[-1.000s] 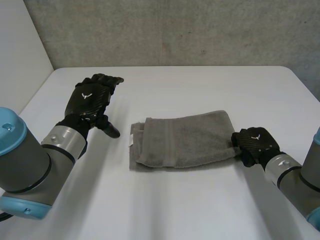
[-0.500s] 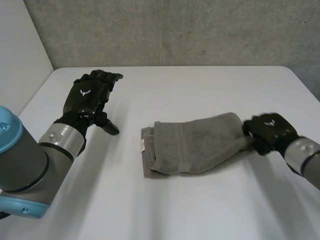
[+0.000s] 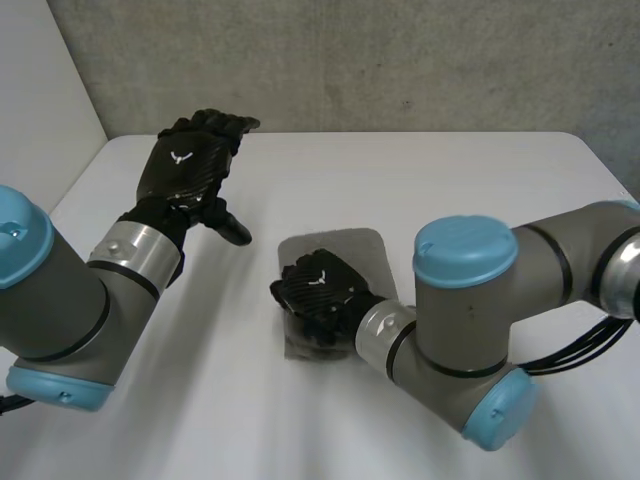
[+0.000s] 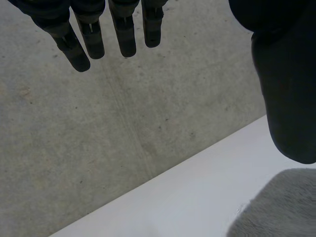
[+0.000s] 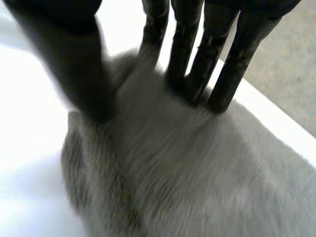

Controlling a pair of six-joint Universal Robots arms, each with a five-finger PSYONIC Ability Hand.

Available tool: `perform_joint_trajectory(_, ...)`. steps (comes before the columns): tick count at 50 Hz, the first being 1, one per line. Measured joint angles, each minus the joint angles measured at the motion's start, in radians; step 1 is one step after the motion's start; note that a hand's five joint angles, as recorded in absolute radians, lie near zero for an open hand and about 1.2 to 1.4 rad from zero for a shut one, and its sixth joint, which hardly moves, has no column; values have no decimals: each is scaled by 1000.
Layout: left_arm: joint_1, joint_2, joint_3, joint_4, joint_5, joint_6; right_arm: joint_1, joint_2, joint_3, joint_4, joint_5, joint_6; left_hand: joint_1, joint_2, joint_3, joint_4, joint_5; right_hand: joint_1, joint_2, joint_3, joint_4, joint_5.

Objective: Fold the towel.

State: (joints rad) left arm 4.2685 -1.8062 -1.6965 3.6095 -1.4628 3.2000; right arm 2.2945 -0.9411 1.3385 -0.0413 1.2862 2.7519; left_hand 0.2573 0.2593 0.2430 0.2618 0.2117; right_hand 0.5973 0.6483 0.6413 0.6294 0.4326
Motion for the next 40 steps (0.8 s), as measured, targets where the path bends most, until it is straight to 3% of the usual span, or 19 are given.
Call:
perform_joint_trajectory(3,-9,-15,1,0,0,0,-7,-17,14,-6,70,18,0,0,0,0,0,-324,-340,-347,-347,-363)
perform_joint_trajectory(9,-46,-75,18,0,0,-2,-57,-166,95,-30,152,140,0,0,0,0,0,-366,-384,-391,-375,-378)
perform_joint_trajectory(16,-102,-171,66,-9,-2,-19,-135,-229,143,-33,150,259,-1,0,0,0,0,-366,-384,-391,-375,-378)
perform_joint_trajectory(40,-177,-406,197,-109,-3,-64,-211,63,44,-26,154,269,-1,0,0,0,1,-371,-389,-391,-375,-378)
